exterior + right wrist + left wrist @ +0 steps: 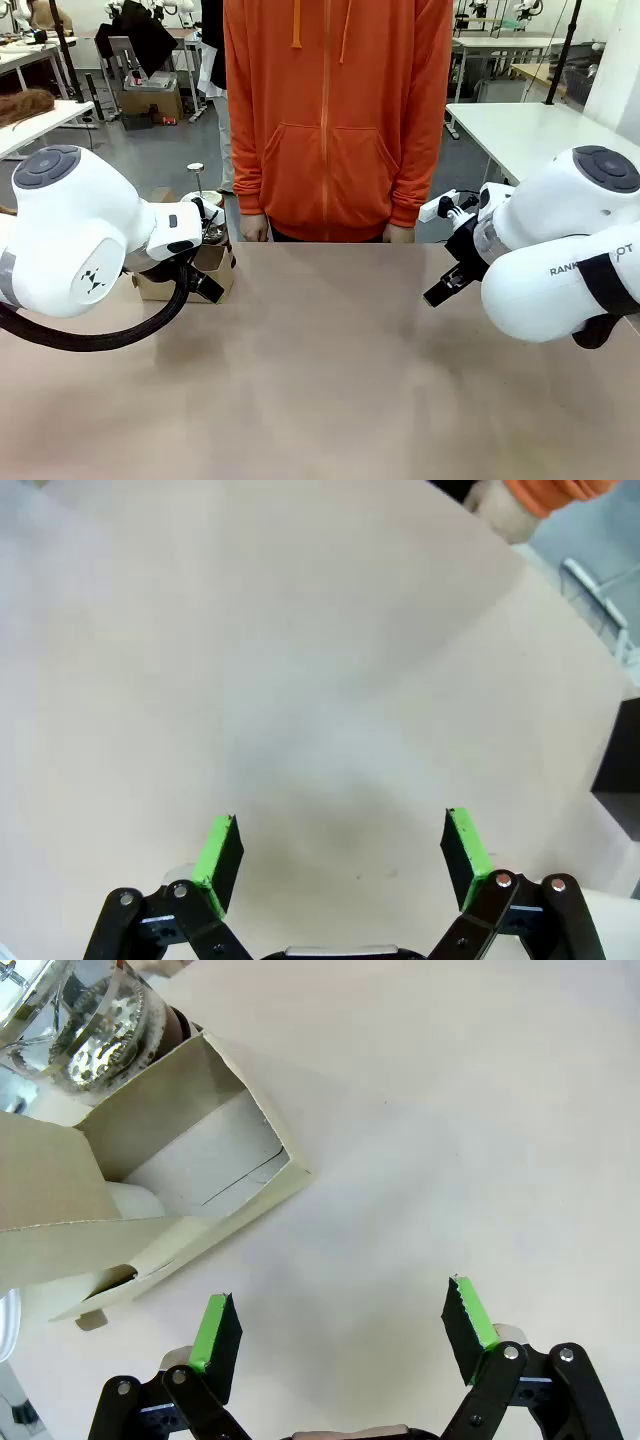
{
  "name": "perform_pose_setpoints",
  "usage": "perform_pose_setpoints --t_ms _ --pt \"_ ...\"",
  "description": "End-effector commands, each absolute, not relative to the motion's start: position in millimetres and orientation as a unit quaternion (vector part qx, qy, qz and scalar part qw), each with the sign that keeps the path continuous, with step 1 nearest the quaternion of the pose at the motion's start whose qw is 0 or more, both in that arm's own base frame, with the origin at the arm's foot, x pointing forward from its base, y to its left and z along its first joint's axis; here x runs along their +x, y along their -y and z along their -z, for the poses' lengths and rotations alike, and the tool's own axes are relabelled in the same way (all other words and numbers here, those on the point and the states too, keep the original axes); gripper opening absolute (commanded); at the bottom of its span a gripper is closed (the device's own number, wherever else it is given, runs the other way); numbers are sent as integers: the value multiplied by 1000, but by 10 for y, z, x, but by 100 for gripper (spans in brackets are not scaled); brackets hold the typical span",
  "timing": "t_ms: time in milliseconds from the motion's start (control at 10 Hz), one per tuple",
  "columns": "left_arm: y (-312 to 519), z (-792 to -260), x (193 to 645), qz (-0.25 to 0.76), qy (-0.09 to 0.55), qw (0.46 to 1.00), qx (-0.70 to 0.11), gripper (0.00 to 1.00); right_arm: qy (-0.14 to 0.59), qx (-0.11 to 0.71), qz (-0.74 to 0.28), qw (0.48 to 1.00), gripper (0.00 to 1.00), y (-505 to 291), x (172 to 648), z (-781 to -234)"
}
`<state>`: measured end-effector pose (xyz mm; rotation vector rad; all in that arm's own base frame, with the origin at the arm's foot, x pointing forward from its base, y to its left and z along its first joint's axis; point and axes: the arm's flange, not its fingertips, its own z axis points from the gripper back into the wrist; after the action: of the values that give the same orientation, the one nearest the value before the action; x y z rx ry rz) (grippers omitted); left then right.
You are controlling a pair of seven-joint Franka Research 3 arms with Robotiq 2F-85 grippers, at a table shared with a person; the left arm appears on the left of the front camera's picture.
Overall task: Pour a drink into a cup and package it in a carrier.
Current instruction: Pick up the 600 ml Paper Cup and place it in the middle top area of the table.
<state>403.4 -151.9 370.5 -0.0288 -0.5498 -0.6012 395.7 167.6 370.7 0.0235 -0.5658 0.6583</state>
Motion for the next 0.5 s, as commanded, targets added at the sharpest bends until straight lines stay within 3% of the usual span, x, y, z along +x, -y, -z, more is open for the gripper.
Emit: perform_pose_setpoints --t_ms 0,400 --pt "1520 -3705 4034 292 267 918 -14 100 274 11 -319 907 100 -1676 3957 -3708" --pt "1520 -3705 4034 292 267 918 -14 100 274 11 -319 907 100 -1676 3957 -3708"
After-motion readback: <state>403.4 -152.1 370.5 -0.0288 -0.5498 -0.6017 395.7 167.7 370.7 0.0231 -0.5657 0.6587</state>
